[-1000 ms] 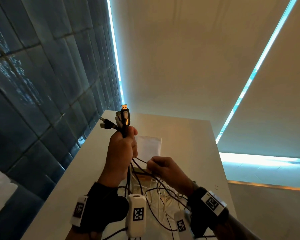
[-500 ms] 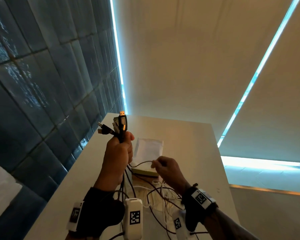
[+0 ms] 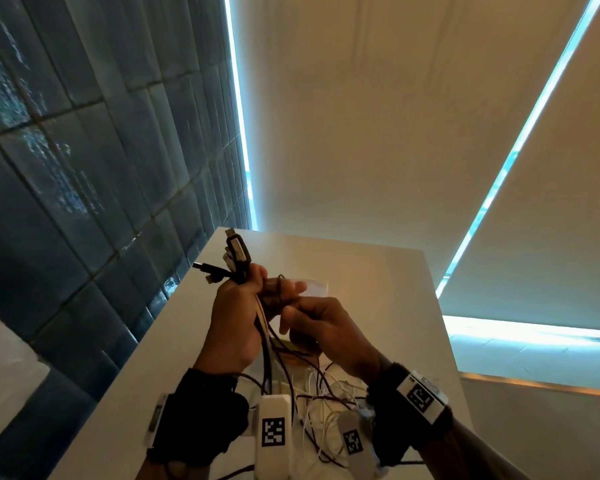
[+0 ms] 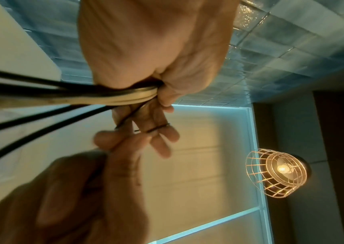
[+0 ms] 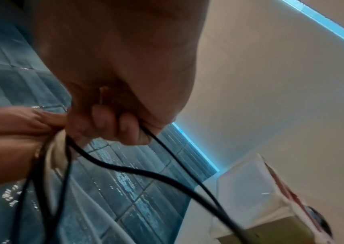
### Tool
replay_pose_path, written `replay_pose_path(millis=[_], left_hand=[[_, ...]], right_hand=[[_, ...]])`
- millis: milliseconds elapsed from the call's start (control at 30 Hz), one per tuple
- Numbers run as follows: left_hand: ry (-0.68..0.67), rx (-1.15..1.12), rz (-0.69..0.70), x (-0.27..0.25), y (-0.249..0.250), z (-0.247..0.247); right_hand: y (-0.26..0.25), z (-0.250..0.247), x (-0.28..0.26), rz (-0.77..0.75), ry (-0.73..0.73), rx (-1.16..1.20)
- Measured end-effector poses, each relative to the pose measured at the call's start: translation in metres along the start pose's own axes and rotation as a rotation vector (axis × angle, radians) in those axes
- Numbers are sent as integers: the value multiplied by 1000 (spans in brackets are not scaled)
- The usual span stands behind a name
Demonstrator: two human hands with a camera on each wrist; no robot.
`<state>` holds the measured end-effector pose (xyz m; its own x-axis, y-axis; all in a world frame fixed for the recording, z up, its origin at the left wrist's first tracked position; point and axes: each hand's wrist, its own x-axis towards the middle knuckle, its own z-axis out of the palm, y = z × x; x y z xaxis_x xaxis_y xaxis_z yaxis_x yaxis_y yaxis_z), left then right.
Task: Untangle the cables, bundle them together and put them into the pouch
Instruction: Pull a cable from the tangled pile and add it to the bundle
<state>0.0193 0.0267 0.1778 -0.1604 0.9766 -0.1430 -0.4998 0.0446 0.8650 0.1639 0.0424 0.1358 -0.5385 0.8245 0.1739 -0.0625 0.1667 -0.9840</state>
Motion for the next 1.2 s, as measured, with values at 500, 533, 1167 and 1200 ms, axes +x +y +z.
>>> replay_pose_path(millis=[500, 533, 1167, 1200], left_hand=[[-51, 53, 105, -3, 18, -6], [-55, 55, 110, -3, 20, -6], [79, 207, 97, 7, 17, -16], [99, 223, 83, 9, 13, -16]], right_hand=[[106, -14, -10, 255, 201, -218], [114, -13, -9, 275, 208, -235], [84, -12, 10, 331, 536, -52], [67, -11, 15, 264, 527, 4]])
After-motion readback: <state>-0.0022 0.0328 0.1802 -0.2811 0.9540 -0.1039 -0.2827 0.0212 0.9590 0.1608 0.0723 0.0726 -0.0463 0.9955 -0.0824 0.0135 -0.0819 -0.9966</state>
